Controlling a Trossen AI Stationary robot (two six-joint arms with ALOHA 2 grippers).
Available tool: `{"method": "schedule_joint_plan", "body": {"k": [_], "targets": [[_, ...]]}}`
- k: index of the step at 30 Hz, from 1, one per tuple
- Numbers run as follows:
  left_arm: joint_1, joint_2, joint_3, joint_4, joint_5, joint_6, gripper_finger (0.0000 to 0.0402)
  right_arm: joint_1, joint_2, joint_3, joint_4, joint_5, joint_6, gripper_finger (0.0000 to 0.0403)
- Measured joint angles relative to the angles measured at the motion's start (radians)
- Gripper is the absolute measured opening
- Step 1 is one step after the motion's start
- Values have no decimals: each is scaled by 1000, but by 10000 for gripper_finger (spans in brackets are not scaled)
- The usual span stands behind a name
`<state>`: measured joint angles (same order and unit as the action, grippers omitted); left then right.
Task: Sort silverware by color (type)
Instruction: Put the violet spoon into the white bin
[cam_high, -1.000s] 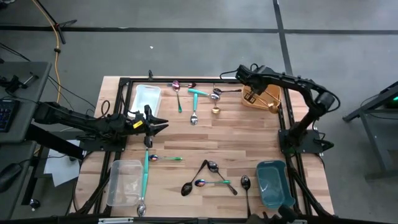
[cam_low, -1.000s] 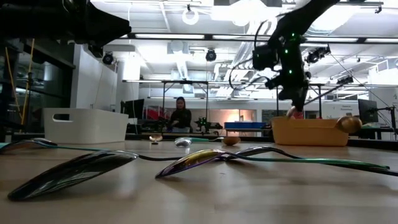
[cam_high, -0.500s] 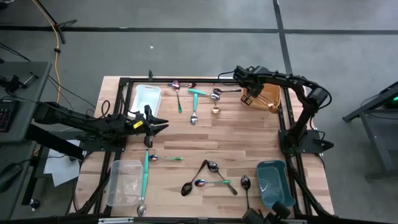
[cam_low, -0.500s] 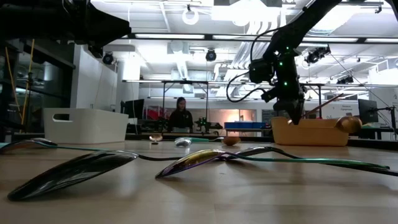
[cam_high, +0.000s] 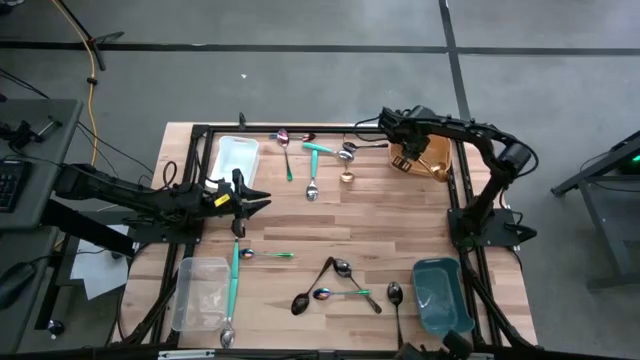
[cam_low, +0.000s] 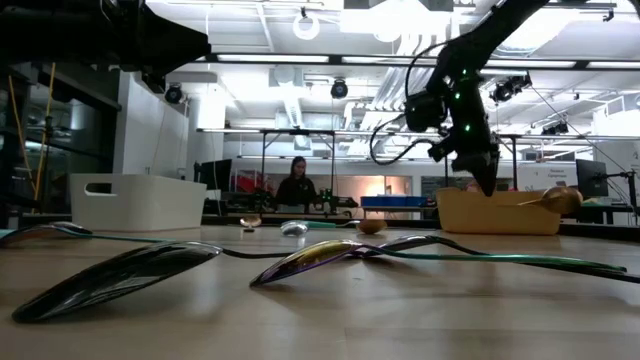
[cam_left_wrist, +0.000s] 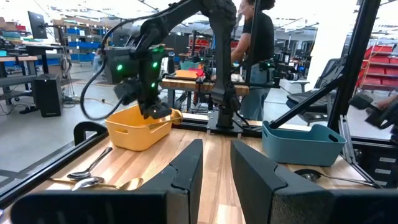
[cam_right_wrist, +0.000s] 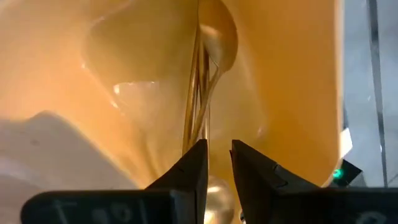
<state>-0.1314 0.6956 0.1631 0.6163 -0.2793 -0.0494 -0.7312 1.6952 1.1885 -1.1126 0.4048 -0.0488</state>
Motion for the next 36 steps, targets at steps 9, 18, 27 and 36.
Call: {"method": "schedule_joint_plan", "body": {"k": [9, 18, 27, 36], "targets": [[0, 0, 0, -19, 0, -3, 74, 133, -351, -186, 418, -406, 109, 69], [0, 0, 0, -28, 0, -43, 74, 414, -602, -674, 1400, -649, 316, 69], [0, 0, 0, -28, -21, 42, 74, 592, -581, -795, 1863, -621, 202, 69], [0, 0, 0, -29, -22, 51, 74, 699, -526, -795, 1875, -597, 81, 69]]}}
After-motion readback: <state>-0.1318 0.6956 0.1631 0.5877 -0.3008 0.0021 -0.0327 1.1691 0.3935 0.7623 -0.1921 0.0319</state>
